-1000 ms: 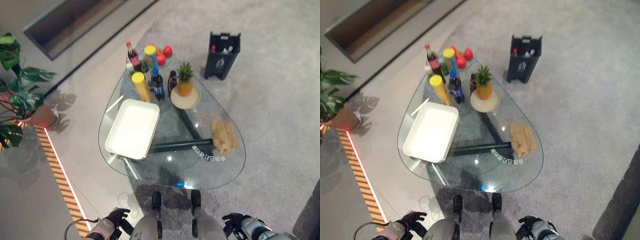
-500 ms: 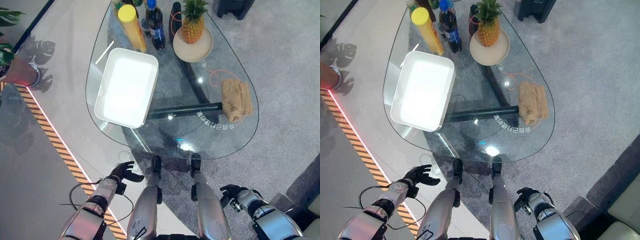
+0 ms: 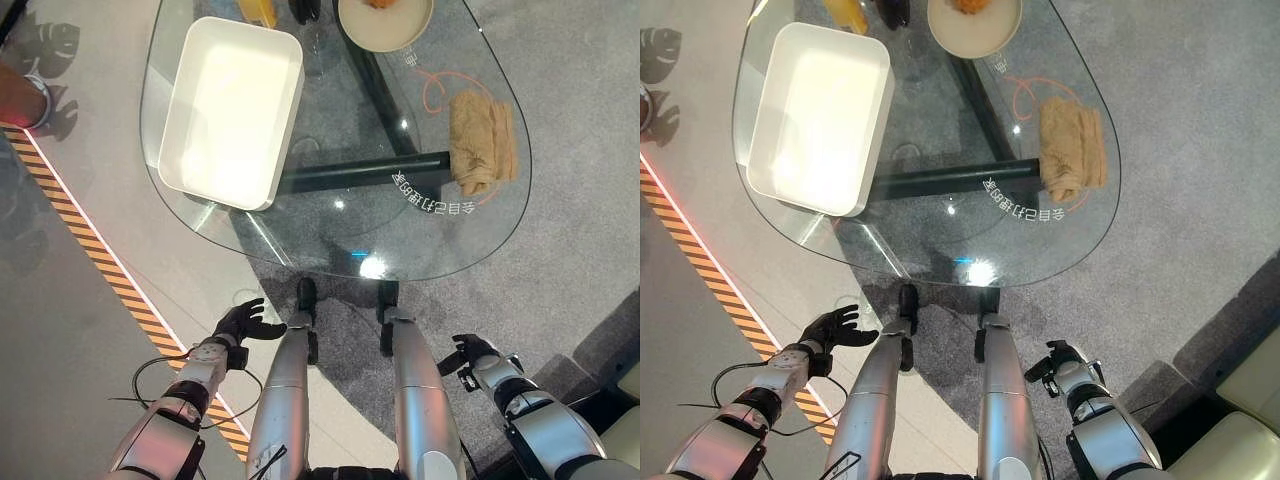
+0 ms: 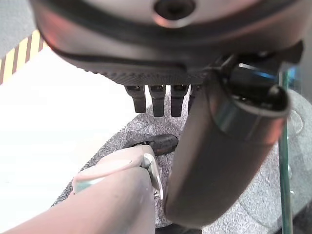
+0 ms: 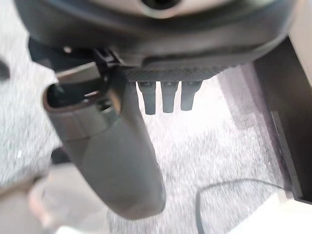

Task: Wipe the table with a cloth and put it in the basket.

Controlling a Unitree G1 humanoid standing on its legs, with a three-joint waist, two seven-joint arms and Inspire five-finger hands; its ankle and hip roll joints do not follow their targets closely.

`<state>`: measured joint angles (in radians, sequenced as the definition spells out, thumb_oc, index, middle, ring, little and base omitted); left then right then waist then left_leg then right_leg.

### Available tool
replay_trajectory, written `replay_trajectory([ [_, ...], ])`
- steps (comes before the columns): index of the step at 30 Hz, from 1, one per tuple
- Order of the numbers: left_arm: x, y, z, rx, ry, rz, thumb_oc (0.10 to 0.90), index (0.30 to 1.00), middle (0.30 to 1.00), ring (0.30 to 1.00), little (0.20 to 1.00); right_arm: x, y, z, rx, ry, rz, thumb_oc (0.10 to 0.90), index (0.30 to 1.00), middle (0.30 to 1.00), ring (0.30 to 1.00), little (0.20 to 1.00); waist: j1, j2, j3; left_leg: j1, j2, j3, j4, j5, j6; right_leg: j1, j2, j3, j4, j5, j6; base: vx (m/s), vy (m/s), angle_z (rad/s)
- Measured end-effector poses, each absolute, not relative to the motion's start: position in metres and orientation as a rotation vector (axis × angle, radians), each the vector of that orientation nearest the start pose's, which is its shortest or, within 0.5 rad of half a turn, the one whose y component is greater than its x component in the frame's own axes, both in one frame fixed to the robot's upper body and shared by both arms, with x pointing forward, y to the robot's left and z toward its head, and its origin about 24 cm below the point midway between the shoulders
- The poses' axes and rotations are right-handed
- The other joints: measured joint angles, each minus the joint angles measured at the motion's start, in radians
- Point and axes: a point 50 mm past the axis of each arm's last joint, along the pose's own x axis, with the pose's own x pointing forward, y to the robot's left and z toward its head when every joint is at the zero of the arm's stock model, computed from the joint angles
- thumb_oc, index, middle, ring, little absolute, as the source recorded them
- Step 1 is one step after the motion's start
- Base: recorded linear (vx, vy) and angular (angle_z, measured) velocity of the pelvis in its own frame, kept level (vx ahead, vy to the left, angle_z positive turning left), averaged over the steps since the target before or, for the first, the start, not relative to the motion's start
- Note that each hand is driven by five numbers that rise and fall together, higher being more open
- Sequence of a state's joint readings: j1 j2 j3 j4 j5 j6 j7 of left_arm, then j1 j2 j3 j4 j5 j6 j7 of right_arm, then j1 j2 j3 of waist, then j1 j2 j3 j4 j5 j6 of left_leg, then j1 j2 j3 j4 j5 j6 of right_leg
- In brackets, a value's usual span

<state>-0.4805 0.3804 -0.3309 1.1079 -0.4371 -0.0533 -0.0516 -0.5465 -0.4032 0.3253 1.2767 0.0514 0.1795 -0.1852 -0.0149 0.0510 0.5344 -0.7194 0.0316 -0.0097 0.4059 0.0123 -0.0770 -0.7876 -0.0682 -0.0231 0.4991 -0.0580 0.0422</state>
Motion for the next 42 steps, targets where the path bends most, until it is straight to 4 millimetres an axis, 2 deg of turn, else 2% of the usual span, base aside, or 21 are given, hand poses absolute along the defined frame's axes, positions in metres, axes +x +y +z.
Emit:
replay_trajectory([
  [9, 0.292, 0.237, -0.047, 0.128, 0.583, 0.038, 0.8, 0.9, 0.9, 0.9, 0.9, 0.281, -0.278, -0.048, -0.561, 0.76, -0.357, 0.8, 0.9, 0.9, 0.9, 0.9, 0.003, -0.007, 0.004, -0.034, -0.003, -0.006, -0.003, 0.0, 0.0, -0.027, 0.006, -0.001, -0.015, 0.006, 0.009, 0.0, -0.032, -0.01],
  [14, 0.291, 0.238, -0.047, 0.131, 0.584, 0.039, 0.8, 0.9, 0.9, 0.9, 0.9, 0.286, -0.296, -0.033, -0.418, 0.681, -0.524, 0.8, 0.9, 0.9, 0.9, 0.9, 0.008, -0.008, 0.004, -0.032, -0.005, -0.006, 0.0, 0.0, 0.0, -0.026, 0.004, -0.001, -0.008, 0.006, 0.009, 0.01, -0.015, 0.02],
  [17, 0.291, 0.242, -0.046, 0.137, 0.581, 0.043, 0.8, 0.9, 0.9, 0.9, 0.9, 0.293, -0.312, -0.015, -0.336, 0.597, -0.631, 0.8, 0.9, 0.9, 0.9, 0.9, 0.008, -0.008, 0.004, -0.031, -0.006, -0.006, 0.01, 0.0, 0.0, -0.022, 0.003, -0.001, -0.002, 0.009, 0.006, 0.02, -0.024, 0.07],
  [21, 0.29, 0.246, -0.045, 0.147, 0.582, 0.053, 0.8, 0.9, 0.9, 0.9, 0.9, 0.31, -0.325, 0.023, -0.212, 0.383, -0.793, 0.8, 0.9, 0.9, 0.9, 0.9, 0.011, -0.008, 0.004, -0.031, -0.007, -0.008, 0.025, -0.006, 0.003, -0.018, 0.005, 0.0, 0.004, 0.017, 0.0, 0.01, -0.011, 0.04],
  [25, 0.291, 0.246, -0.044, 0.15, 0.572, 0.05, 0.8, 0.9, 0.9, 0.9, 0.9, 0.331, -0.317, 0.062, -0.097, 0.167, -0.864, 0.8, 0.9, 0.9, 0.9, 0.9, 0.009, -0.008, 0.004, -0.031, -0.007, -0.009, 0.032, -0.007, 0.001, -0.015, 0.005, 0.0, 0.004, 0.023, -0.004, 0.0, 0.0, 0.0],
  [29, 0.291, 0.246, -0.043, 0.152, 0.559, 0.05, 0.8, 0.9, 0.9, 0.9, 0.9, 0.347, -0.308, 0.095, -0.021, 0.028, -0.903, 0.8, 0.9, 0.9, 0.9, 0.9, 0.012, -0.008, 0.004, -0.03, -0.007, -0.009, 0.032, -0.01, 0.006, -0.014, 0.005, 0.0, 0.003, 0.019, -0.006, 0.0, 0.0, 0.0],
  [42, 0.289, 0.241, -0.047, 0.143, 0.57, 0.054, 0.8, 0.9, 0.9, 0.9, 0.9, 0.369, -0.279, 0.164, 0.061, -0.216, -0.932, 0.8, 0.9, 0.9, 0.9, 0.9, 0.012, -0.008, 0.005, -0.033, -0.01, -0.007, -0.003, -0.006, 0.002, -0.027, 0.003, 0.002, -0.014, 0.021, -0.006, 0.0, 0.005, 0.0],
])
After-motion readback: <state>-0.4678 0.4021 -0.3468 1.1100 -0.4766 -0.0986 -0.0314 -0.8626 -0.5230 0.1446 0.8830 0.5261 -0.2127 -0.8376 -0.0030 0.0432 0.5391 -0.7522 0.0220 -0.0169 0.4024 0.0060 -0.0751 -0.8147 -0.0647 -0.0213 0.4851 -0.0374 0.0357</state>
